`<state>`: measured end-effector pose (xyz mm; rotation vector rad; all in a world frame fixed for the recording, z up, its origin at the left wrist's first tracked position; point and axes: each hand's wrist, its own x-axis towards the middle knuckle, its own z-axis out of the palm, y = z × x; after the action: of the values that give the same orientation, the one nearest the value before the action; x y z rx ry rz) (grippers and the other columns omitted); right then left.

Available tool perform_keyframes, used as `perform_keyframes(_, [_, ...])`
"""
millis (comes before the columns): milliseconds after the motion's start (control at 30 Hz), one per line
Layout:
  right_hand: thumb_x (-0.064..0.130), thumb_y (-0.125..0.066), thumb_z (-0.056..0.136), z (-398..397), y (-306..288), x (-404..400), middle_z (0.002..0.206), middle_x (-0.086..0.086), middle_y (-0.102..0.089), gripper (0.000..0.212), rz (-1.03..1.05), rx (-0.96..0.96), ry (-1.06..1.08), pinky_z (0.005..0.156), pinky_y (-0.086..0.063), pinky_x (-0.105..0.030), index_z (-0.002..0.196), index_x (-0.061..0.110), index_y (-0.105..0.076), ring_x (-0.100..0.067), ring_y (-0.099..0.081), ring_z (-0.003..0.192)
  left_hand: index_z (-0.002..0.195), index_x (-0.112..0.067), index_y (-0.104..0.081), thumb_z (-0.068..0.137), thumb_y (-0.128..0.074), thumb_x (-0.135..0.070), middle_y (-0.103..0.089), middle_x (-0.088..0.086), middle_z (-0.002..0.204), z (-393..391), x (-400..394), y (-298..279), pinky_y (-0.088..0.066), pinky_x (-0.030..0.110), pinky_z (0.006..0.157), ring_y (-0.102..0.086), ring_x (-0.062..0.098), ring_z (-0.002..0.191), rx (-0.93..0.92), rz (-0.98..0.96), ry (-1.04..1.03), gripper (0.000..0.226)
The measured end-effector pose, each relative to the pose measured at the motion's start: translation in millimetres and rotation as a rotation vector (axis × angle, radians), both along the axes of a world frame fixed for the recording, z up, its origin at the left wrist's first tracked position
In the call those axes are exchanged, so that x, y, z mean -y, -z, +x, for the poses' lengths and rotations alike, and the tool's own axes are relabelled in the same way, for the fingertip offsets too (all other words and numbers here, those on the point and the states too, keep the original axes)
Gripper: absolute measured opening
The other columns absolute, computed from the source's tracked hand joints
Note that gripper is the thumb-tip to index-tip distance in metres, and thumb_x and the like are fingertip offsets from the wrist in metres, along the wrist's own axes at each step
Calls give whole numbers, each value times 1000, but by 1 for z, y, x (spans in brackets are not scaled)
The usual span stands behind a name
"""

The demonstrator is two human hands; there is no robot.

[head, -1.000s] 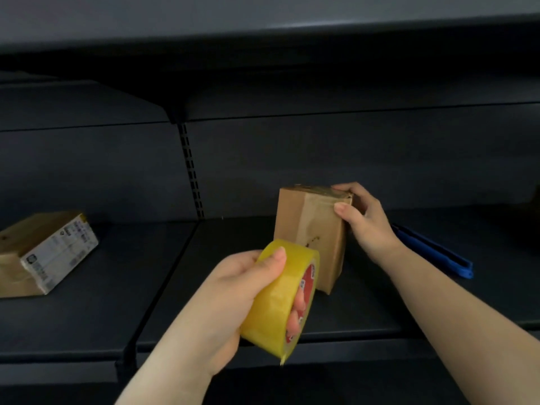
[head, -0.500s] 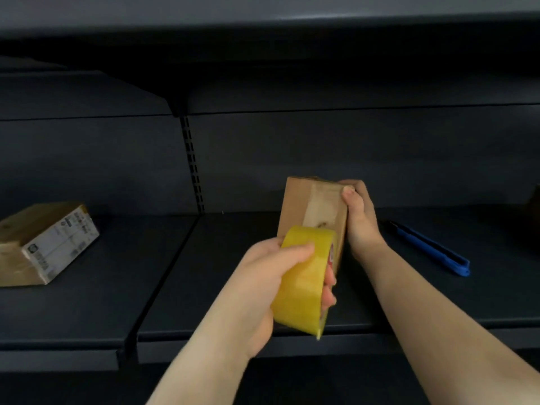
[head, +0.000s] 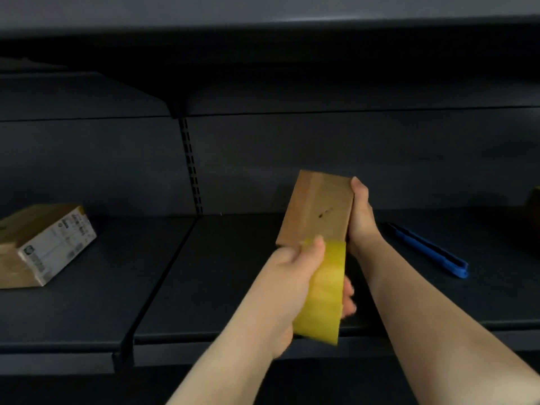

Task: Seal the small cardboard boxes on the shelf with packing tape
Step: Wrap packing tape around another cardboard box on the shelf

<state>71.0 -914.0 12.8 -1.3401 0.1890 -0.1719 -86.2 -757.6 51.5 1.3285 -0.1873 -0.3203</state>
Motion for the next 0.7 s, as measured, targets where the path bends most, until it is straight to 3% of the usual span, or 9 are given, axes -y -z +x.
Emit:
perform_keyframes(133, [80, -51, 53, 6, 2, -4, 105, -12, -66, 86, 9, -33, -50, 75, -52, -39, 116, 22, -54, -28, -65, 91, 74, -17, -66, 89, -48, -39, -70, 2, 51, 1, -14, 9, -49, 18, 40, -65, 12, 42, -5, 69, -92, 32])
perform_keyframes(200, [80, -51, 52, 9, 2, -6, 103, -12, -67, 84, 25, -54, -52, 77, -53, -41, 113, 22, -56, -29, -66, 90, 65, -21, -70, 88, -49, -38, -70, 1, 52, 3, -21, 7, -49, 17, 41, -66, 11, 44, 13, 73, -114, 36])
perform_keyframes(400, [79, -53, 40, 21, 7, -4, 108, -15, -67, 100, 161, -158, -62, 89, -50, -48, 119, 18, -57, -35, -64, 96, 85, -14, -63, 88, -55, -24, -68, 5, 54, -6, -21, 11, -51, 22, 48, -64, 15, 46, 38, 95, 24, 13])
perform_keyframes(567, [79, -53, 41, 25, 6, -8, 110, -15, -66, 100, 151, -194, -58, 90, -49, -49, 119, 17, -57, -35, -64, 97, 85, -10, -62, 70, -60, -33, -66, 8, 52, -19, -26, 17, -51, 23, 45, -62, 18, 43, -16, 17, 45, 28])
perform_keyframes(633, [79, -52, 45, 26, 4, -6, 106, -15, -68, 92, 166, -201, -55, 84, -52, -47, 114, 19, -60, -35, -65, 94, 82, -9, -65, 65, -63, -37, -67, 9, 52, -23, -31, 18, -51, 23, 44, -63, 18, 44, -56, -14, 67, 32])
perform_keyframes(700, [79, -49, 57, 26, 2, -1, 93, -14, -72, 78, 215, -216, -48, 67, -56, -44, 106, 21, -63, -34, -66, 89, 78, -12, -72, 67, -67, -43, -69, 10, 57, -28, -37, 20, -53, 24, 47, -66, 18, 49, -76, -24, 123, 33])
